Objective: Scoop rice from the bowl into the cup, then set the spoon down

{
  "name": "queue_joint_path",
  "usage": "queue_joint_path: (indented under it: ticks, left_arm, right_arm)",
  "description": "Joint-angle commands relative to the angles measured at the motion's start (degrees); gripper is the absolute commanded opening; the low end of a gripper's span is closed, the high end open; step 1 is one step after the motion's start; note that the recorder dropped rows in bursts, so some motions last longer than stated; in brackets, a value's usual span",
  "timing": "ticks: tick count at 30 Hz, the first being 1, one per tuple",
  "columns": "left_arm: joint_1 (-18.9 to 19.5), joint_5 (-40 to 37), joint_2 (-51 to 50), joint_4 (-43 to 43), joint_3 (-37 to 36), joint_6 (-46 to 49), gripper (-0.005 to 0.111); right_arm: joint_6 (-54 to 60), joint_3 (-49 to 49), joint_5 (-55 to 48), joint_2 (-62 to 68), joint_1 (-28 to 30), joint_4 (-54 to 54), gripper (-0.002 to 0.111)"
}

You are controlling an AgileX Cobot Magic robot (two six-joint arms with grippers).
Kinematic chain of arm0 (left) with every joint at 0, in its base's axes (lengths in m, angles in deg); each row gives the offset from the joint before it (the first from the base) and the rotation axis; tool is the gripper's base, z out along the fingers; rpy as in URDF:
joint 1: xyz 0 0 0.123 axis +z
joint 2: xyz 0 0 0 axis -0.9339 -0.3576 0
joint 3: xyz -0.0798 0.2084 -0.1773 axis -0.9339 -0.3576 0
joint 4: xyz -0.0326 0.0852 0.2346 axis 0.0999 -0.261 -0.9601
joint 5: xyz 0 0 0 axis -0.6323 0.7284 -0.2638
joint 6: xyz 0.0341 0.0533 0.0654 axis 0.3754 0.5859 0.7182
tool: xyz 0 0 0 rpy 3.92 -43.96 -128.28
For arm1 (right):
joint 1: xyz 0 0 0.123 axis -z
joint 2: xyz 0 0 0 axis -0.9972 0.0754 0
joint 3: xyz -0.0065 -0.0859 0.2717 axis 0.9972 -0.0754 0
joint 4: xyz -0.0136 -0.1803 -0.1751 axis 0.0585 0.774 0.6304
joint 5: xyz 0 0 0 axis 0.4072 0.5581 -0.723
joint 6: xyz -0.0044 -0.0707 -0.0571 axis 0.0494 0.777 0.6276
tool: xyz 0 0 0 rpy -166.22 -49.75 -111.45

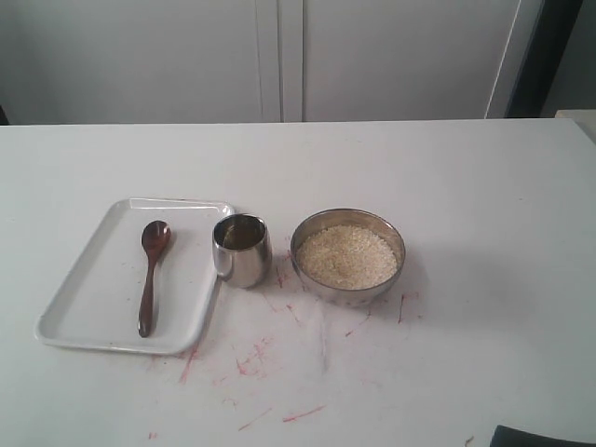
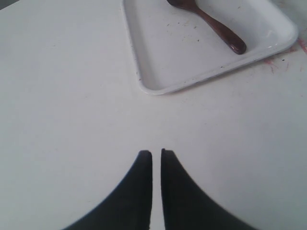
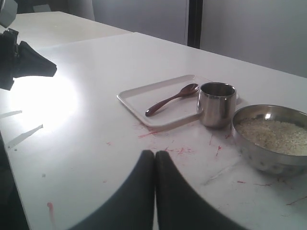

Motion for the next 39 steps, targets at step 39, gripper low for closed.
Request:
queue_joint_path:
  ticks: [39]
  left_arm:
    - [-0.22, -2.22, 0.17, 0.0, -0.53, -0.33, 0.014]
  right_arm:
    - [-0.2, -0.3, -0.05, -0.34, 19.72, 0.3, 0.0]
